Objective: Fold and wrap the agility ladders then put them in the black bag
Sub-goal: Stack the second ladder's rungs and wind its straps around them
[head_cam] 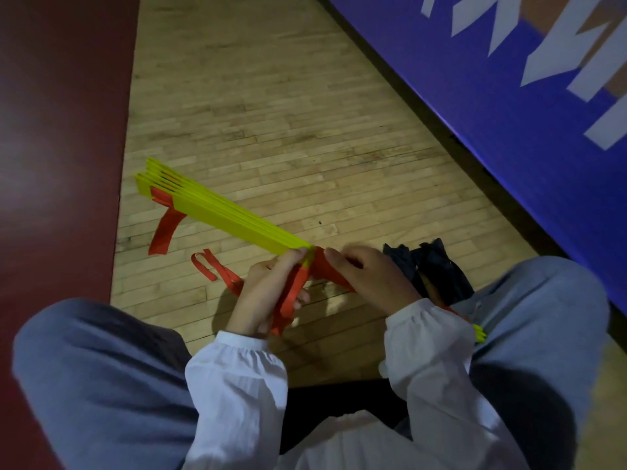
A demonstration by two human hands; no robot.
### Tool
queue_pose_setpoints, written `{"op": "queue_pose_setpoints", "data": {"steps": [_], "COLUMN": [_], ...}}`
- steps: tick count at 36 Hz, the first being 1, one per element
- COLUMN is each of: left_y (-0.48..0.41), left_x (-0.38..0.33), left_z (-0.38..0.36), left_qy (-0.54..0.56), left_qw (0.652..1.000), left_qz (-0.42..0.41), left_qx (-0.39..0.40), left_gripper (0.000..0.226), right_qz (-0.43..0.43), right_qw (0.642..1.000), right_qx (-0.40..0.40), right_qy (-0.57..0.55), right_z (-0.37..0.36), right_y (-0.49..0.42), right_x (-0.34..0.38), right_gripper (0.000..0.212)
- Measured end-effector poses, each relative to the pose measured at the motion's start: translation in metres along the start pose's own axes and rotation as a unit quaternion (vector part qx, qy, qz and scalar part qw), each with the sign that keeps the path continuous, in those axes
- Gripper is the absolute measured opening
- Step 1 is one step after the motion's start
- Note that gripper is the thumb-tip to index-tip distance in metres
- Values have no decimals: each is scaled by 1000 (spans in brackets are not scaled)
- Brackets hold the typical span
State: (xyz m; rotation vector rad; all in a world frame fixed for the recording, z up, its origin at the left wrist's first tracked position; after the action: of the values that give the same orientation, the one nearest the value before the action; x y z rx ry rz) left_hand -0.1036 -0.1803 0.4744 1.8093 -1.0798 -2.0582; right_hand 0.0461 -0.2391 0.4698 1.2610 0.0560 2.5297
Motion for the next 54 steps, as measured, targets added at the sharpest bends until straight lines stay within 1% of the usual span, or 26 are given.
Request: {"op": "queue_pose_setpoints", "data": {"steps": [3,7,11,19,21,24,25,29,31,35,36,40,45,49,54], "left_y": [-1,-1,0,2,3,6,6,6,6,7,7,8,6,6,6], "left_x": [-2,-2,-2,-6,-8,-11,-12,-12,-12,-11,-11,-9,-8,-8,-10], "left_z": [-1,3,6,15,17,16,16,15,16,16,17,22,28,28,26], "left_qy": [24,21,19,16,23,41,48,54,63,92,93,83,90,85,96], "left_qw": [999,997,994,995,996,997,997,997,997,994,994,995,994,993,991], "left_qz": [2,33,43,41,31,16,13,11,16,18,18,19,21,11,16], "left_qx": [25,68,100,85,81,68,63,53,51,58,60,60,64,75,88], "left_gripper": [41,38,38,38,35,32,32,33,30,23,23,18,13,13,12], "right_qz": [2,2,-2,12,15,28,33,41,39,42,42,41,10,-3,-22], "right_qw": [1000,1000,999,996,995,993,993,990,989,990,991,998,1000,1000,998], "right_qx": [-15,-25,-35,-58,-70,-100,-110,-137,-144,-138,-128,-48,0,4,-30], "right_qy": [-3,-5,-31,-68,-69,-52,-42,-12,-6,3,5,10,3,-4,-49], "right_z": [-1,-2,-7,-14,-15,-18,-19,-22,-22,-23,-23,-17,-12,-13,-11], "right_y": [1,2,1,-1,-1,-3,-3,-3,-3,-3,-4,-7,-4,-4,-2], "right_x": [1,2,2,7,7,6,7,12,12,13,14,13,0,-3,-3], "right_gripper": [57,69,71,73,67,48,48,66,63,48,47,49,51,58,51]}}
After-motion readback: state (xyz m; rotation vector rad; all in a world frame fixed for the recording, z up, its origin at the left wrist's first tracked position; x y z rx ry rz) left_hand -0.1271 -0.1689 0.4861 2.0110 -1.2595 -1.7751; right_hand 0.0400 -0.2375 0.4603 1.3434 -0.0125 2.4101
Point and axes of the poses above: each hand's wrist, its own y-axis away from the middle knuckle, its own z-axis out of the back of the hand, x = y × z, the point moved 4 cm from there along -y, towards the middle knuckle, and after that the axes turned 5 degrees about z, right-handed, at the moved point
